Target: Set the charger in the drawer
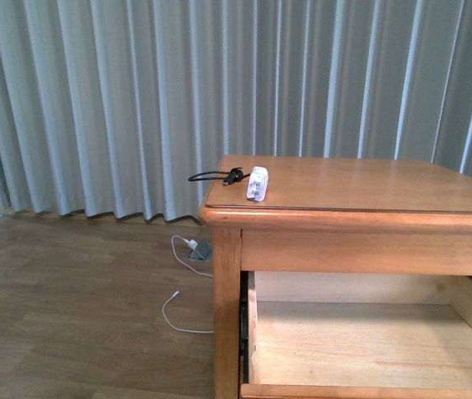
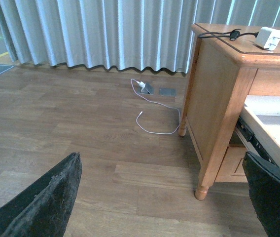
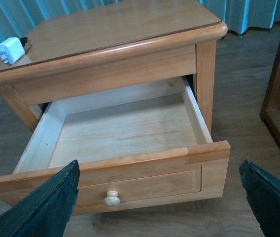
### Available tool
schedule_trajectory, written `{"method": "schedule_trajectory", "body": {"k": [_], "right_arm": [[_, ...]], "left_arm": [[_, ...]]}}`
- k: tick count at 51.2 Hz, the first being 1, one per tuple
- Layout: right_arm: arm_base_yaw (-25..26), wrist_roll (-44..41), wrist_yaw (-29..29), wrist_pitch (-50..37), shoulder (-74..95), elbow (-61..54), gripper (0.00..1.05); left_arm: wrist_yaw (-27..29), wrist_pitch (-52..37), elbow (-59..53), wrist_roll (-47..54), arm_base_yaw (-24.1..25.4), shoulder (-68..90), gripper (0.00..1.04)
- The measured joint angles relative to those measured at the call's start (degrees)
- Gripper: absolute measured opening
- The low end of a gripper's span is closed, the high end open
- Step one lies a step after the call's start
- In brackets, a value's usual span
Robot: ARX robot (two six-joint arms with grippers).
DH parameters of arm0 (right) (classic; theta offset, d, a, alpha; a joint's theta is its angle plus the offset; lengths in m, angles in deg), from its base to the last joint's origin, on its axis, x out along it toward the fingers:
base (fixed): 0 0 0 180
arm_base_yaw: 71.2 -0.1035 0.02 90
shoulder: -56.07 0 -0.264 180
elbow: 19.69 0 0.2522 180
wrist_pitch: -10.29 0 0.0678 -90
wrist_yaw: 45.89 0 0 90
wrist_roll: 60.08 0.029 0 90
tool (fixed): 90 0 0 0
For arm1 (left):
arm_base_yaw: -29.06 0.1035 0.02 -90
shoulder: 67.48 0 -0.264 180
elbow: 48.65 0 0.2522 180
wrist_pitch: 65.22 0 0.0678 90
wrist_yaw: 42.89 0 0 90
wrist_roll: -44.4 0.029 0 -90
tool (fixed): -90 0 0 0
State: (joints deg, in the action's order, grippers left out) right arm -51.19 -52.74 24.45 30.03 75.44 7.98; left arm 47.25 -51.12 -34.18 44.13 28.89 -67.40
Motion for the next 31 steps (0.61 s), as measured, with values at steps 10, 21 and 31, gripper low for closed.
{"method": "schedule_trajectory", "body": {"k": [10,21,31], "right_arm": [[0.0,0.0,0.0,0.0,0.0,0.0,0.97],[0.0,0.0,0.0,0.0,0.0,0.0,0.97],[0.0,0.0,0.0,0.0,0.0,0.0,0.97]], "left_arm": [[0.0,0.0,0.0,0.0,0.0,0.0,0.99],[0.0,0.0,0.0,0.0,0.0,0.0,0.99],[0.0,0.0,0.0,0.0,0.0,0.0,0.99]]}}
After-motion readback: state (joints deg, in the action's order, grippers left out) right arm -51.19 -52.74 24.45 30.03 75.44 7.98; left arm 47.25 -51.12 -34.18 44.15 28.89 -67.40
